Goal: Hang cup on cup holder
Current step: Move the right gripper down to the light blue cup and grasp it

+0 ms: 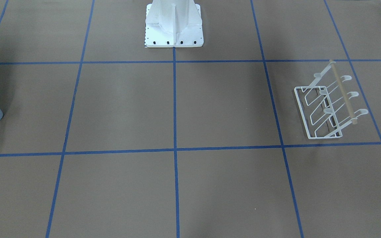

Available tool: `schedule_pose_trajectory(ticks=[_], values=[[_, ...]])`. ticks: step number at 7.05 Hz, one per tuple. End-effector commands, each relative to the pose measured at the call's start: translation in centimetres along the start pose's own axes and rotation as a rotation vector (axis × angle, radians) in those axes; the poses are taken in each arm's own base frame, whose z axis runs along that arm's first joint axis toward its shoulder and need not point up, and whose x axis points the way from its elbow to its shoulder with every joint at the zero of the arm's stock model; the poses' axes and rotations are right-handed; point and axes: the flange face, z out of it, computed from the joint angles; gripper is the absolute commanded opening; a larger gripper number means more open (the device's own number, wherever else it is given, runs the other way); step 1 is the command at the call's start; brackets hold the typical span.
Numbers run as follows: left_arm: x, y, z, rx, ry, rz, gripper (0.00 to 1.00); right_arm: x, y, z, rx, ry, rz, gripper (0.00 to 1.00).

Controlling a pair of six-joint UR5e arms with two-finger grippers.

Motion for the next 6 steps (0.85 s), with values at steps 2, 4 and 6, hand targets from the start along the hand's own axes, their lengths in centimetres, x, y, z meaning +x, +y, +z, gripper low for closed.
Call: schedule_pose_trajectory(ticks=[2,4,6], values=[[0.0,0.1,0.1,-0.002,0.0,-0.002,0.99,0.4,0.4,0.8,0.002,-0.007,-0.011,0.37],[-0.1,0.3,0.2,-0.005,0.001,-0.005,0.99,-0.4,0.5,1.5,-0.012,-0.014,-0.031,0.01],[-0.1,0.3,0.2,-0.005,0.001,-0.005,0.99,-1.3,0.3,1.8,-0.017,-0.024,-0.049,0.0]])
